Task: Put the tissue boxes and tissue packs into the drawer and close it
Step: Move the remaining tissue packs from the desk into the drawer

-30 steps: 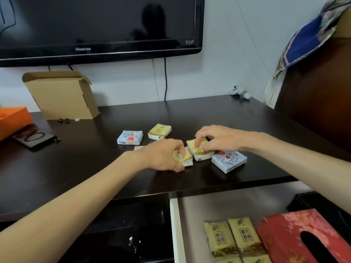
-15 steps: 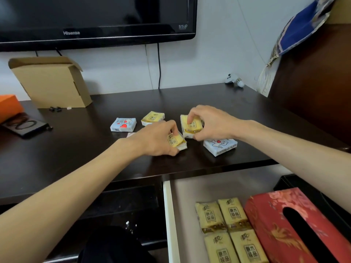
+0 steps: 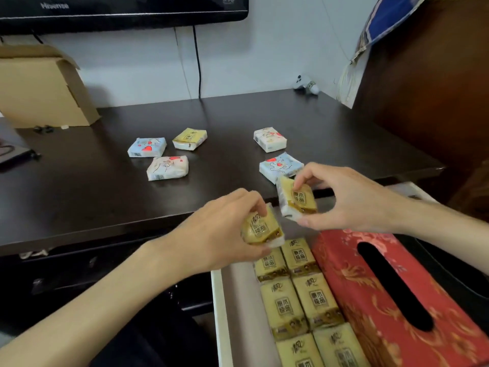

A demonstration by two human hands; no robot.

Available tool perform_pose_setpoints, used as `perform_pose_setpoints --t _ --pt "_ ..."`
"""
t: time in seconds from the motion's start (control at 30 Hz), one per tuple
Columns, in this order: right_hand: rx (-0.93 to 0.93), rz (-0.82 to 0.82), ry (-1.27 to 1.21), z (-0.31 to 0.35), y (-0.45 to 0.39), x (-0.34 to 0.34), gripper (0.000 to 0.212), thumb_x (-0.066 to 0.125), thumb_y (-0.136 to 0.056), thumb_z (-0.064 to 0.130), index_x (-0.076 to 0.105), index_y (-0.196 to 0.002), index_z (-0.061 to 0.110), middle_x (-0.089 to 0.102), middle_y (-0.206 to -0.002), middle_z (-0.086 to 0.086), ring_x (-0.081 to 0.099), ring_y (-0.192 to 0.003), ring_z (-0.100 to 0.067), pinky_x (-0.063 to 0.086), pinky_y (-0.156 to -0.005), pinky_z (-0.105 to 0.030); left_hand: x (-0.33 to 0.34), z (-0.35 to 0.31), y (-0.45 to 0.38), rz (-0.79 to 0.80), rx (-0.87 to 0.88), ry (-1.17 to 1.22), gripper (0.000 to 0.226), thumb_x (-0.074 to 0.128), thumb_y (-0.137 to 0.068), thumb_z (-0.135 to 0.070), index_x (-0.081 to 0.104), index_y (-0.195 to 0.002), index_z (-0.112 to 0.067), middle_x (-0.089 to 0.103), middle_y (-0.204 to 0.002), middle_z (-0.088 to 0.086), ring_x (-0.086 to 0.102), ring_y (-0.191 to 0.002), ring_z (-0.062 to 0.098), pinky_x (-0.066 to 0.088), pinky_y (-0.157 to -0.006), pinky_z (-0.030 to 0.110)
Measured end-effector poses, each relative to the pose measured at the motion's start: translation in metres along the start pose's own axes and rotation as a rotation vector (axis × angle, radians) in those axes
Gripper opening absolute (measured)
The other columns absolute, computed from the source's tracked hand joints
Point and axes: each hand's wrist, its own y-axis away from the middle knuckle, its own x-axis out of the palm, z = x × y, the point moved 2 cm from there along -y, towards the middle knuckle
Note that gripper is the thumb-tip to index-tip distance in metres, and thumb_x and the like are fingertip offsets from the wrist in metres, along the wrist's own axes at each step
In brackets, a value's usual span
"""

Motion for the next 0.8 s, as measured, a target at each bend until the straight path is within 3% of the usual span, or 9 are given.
perform_pose_setpoints --t 0.17,0.33,0.43,0.53,0.8 --pt "0.084 0.216 0.223 -0.013 0.016 0.026 0.057 0.073 -0.072 0.072 0.042 -0.115 0.051 0.063 -0.102 0.025 0.056 -0.097 0.002 0.052 -0.08 -0.036 0.051 0.008 -0.009 0.156 -0.003 -0.057 0.055 0.079 -0.072 -0.051 0.049 -0.114 -0.031 0.051 -0.113 -0.014 0.054 -0.102 0.013 0.048 -0.085 0.037" --pt "0.113 0.358 0.263 -0.023 0.013 0.046 0.079 0.08 -0.076 0.058 0.04 -0.14 0.037 0.059 -0.131 0.02 0.055 -0.111 -0.005 0.049 -0.09 -0.032 0.079 0.016 -0.019 0.201 -0.005 -0.047 0.065 0.082 -0.071 -0.042 0.048 -0.123 -0.023 0.051 -0.116 -0.006 0.052 -0.107 0.015 0.042 -0.085 0.028" --pt "0.165 0.409 0.267 -0.024 0.01 0.053 0.086 0.082 -0.073 0.054 0.041 -0.145 0.032 0.061 -0.135 0.014 0.057 -0.12 -0.012 0.05 -0.098 -0.04 0.083 0.018 -0.023 0.192 -0.006 -0.025 0.07 0.084 -0.069 -0.042 0.049 -0.126 -0.022 0.047 -0.11 -0.008 0.052 -0.106 0.015 0.037 -0.08 0.024" --pt "0.178 0.433 0.299 -0.024 0.007 0.055 0.091 0.084 -0.068 0.052 0.041 -0.146 0.032 0.061 -0.132 0.014 0.058 -0.118 -0.015 0.052 -0.095 -0.042 0.084 0.02 -0.023 0.203 -0.008 -0.001 0.076 0.084 -0.067 -0.045 0.049 -0.13 -0.022 0.046 -0.11 -0.009 0.052 -0.106 0.013 0.04 -0.085 0.025" --pt "0.157 0.423 0.293 -0.025 0.009 0.056 0.071 0.075 -0.071 0.069 0.052 -0.132 0.04 0.06 -0.12 0.022 0.057 -0.106 -0.008 0.051 -0.09 -0.044 0.081 0.02 -0.019 0.214 -0.004 0.032 0.076 0.084 -0.065 -0.053 0.052 -0.13 -0.029 0.051 -0.109 -0.014 0.052 -0.098 0.005 0.04 -0.08 0.019"
